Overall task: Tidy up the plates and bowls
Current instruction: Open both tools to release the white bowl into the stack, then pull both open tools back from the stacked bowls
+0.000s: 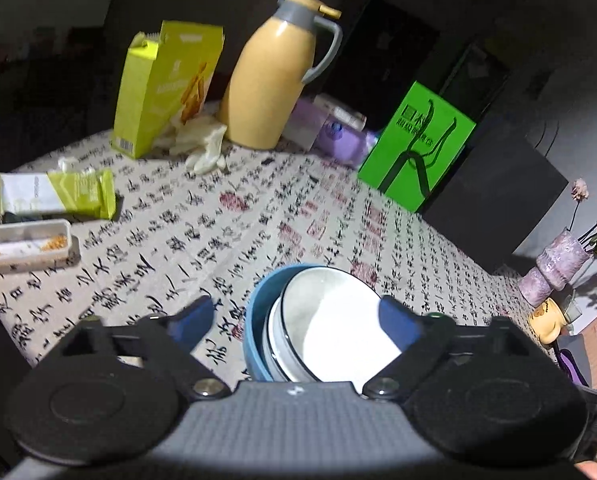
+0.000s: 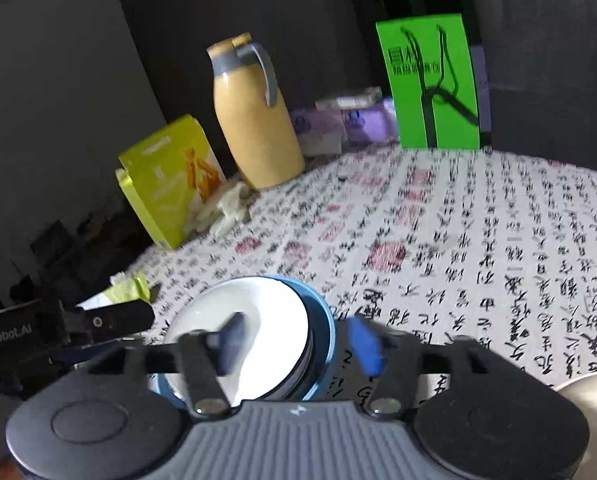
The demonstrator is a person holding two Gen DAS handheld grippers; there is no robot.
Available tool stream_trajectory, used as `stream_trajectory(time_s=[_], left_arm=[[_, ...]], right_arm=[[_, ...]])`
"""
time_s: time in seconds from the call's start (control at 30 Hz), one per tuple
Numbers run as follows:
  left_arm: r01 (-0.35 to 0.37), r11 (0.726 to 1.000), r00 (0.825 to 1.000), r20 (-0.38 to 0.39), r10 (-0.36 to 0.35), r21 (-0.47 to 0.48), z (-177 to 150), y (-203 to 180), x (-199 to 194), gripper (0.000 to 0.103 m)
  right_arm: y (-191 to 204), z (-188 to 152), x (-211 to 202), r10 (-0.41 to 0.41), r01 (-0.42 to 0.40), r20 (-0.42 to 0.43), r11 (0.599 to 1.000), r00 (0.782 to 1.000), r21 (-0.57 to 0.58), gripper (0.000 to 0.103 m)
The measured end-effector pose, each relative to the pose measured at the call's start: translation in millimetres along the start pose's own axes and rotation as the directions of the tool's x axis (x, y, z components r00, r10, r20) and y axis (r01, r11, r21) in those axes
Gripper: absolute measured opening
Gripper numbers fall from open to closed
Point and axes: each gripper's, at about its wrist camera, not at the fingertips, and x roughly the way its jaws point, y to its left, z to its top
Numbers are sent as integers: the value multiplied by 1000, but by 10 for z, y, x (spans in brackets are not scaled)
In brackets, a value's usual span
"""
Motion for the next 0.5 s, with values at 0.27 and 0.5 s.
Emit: stream_trajectory(time_s=[0.27, 0.5], left_arm=[[44, 994, 981, 185, -61, 95, -300, 61, -308, 103], [12, 985, 961, 270, -59, 173, -757, 95, -476, 103]], right_arm=[[-25, -313, -403, -23, 32, 125, 997, 992, -68, 103], [-129, -694, -709, -20, 30, 148, 997, 989, -67, 103]])
